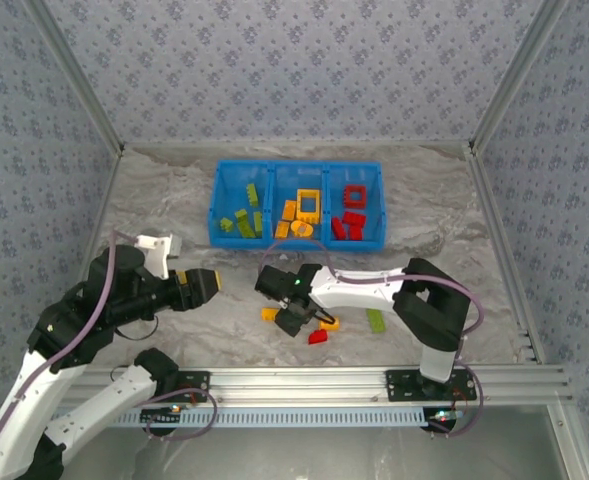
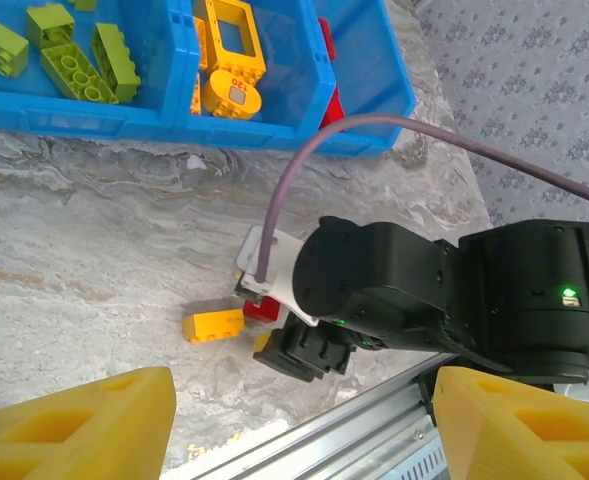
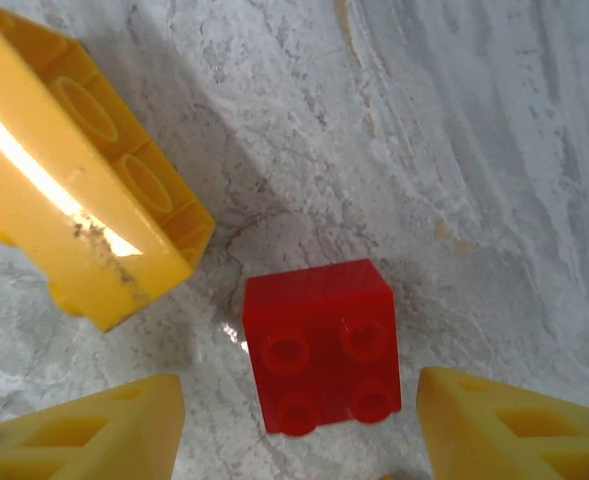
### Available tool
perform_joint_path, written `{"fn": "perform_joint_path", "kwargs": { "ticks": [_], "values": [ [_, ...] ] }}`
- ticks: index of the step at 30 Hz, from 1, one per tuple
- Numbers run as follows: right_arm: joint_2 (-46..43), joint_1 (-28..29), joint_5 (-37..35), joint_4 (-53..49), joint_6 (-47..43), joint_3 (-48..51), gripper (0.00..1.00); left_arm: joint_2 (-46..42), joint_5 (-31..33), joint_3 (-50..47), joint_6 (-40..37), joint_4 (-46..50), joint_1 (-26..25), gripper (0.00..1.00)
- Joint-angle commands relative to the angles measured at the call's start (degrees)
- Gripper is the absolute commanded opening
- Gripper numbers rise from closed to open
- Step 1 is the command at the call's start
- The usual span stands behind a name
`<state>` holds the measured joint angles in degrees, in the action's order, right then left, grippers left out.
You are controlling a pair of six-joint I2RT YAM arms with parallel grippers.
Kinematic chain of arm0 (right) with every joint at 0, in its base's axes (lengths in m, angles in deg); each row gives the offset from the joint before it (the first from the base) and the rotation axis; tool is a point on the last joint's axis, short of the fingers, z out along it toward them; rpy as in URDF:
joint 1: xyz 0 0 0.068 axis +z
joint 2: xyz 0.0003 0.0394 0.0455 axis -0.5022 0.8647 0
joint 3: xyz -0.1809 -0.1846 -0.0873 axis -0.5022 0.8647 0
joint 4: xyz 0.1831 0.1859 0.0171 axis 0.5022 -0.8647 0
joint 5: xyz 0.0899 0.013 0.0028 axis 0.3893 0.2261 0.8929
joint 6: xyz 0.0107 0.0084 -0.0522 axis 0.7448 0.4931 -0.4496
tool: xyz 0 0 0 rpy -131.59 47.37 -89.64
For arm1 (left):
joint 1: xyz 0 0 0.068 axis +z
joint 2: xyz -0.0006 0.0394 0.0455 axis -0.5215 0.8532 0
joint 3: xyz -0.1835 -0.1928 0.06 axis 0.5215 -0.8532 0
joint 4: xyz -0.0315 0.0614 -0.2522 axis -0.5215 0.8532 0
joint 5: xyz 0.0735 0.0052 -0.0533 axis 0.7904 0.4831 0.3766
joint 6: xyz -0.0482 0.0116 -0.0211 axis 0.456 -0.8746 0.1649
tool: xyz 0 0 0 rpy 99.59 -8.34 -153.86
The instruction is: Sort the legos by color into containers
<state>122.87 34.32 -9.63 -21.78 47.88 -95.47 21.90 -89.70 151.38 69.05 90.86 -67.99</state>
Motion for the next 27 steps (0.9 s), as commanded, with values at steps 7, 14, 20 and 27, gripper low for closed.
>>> {"fn": "perform_joint_path", "kwargs": {
  "ticks": [7,14,20,27],
  "values": [
    [3.7,-1.0,-0.9,0.5,-0.4,-3.4,0.42,0.2,-2.2,-0.4,0.6,0.7,-0.4,0.69],
    [-3.5,-1.7,-4.6,-0.9,2.2,-2.5,0.32,1.7,-5.7,-0.6,0.5,-2.9,-0.4,0.70],
    [-21.8,-11.3,-5.5,-5.1,4.8,1.5,0.32,8.9,-7.9,1.2,2.1,-10.4,-1.0,0.67],
    [-21.5,-28.9,-4.9,-6.8,5.6,-4.6,0.33,24.5,3.5,5.3,1.7,-21.0,-15.1,0.66]
  ]
}}
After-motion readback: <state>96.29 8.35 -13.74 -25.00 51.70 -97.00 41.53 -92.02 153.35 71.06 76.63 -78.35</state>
